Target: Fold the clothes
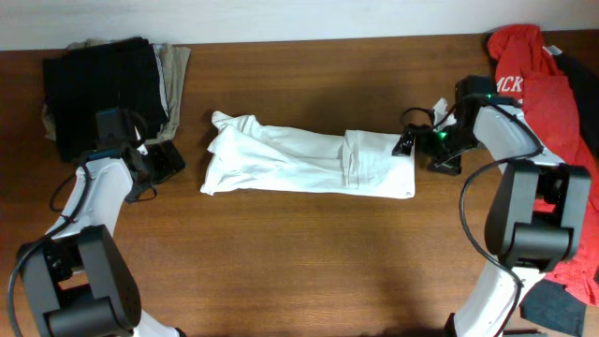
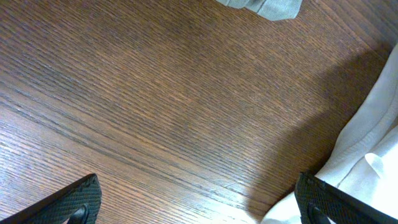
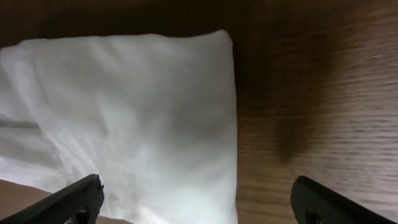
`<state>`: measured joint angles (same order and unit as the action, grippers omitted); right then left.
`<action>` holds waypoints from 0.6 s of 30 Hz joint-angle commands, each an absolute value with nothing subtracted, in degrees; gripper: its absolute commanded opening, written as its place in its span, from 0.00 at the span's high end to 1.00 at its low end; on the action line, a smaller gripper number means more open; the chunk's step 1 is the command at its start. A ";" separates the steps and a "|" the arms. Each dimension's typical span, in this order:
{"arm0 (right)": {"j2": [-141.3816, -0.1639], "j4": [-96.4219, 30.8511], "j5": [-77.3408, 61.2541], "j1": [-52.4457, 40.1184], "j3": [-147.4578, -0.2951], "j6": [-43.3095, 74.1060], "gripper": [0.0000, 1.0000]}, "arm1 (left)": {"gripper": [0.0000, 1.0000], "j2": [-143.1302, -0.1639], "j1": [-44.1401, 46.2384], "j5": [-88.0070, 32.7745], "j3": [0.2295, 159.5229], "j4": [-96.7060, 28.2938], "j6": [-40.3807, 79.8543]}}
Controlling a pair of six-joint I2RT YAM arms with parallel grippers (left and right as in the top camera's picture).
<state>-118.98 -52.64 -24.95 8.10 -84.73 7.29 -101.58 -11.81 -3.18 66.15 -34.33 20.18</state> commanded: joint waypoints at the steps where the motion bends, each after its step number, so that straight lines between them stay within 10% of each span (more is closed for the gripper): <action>1: -121.30 -52.84 -28.58 7.01 -84.14 6.63 0.04 | 0.01 -101.23 -12.05 -3.64 65.73 -34.35 20.10; 5: -122.34 -52.84 -27.86 3.40 -83.85 6.92 0.42 | 0.01 -101.23 -12.05 -3.64 65.73 -34.37 20.10; 8: -122.28 -52.93 -25.06 2.35 -83.94 9.65 0.91 | 0.01 -101.23 -12.05 -3.64 65.73 -34.37 20.10; 18: -115.44 -75.83 -11.66 7.79 -102.37 8.36 0.96 | 0.01 -101.23 -12.05 -3.64 65.73 -34.33 20.12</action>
